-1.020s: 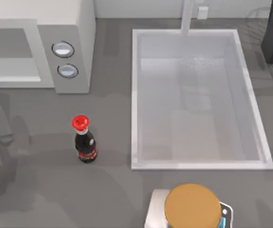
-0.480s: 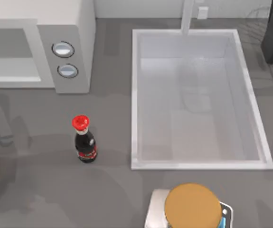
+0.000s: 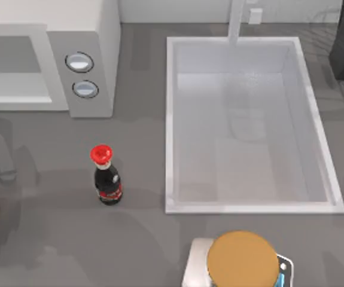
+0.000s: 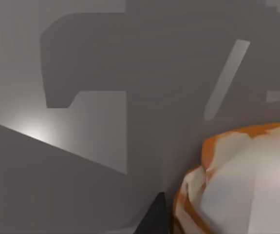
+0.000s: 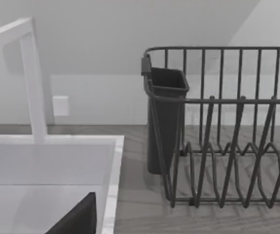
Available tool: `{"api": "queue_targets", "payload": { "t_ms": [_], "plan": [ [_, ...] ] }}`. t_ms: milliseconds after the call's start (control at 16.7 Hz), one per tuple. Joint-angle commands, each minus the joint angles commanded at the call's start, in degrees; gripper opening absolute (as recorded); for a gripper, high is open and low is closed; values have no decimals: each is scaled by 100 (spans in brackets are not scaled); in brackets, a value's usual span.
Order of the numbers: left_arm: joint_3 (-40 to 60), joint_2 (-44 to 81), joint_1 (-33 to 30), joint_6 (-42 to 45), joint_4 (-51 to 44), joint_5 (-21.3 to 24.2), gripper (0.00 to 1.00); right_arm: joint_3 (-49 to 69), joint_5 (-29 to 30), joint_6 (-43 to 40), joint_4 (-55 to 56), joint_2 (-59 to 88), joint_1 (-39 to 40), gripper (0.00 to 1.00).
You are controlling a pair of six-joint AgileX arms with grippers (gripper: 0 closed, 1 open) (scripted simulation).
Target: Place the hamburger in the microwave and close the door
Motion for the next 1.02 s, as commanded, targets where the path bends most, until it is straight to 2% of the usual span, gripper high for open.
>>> {"api": "queue_targets", "payload": {
  "t_ms": [60,300,660,1020],
  "plan": [
    [135,-366,-13,-127,-473,82,0,0,0,0,0,0,0,100],
    [449,-500,-11,-109,-905,81,0,0,0,0,0,0,0,100],
    [1404,-1095,-33,-128,-2576,80,0,0,0,0,0,0,0,100],
    [1558,-1225,-23,-147,-2776,78,0,0,0,0,0,0,0,100]
  ]
}}
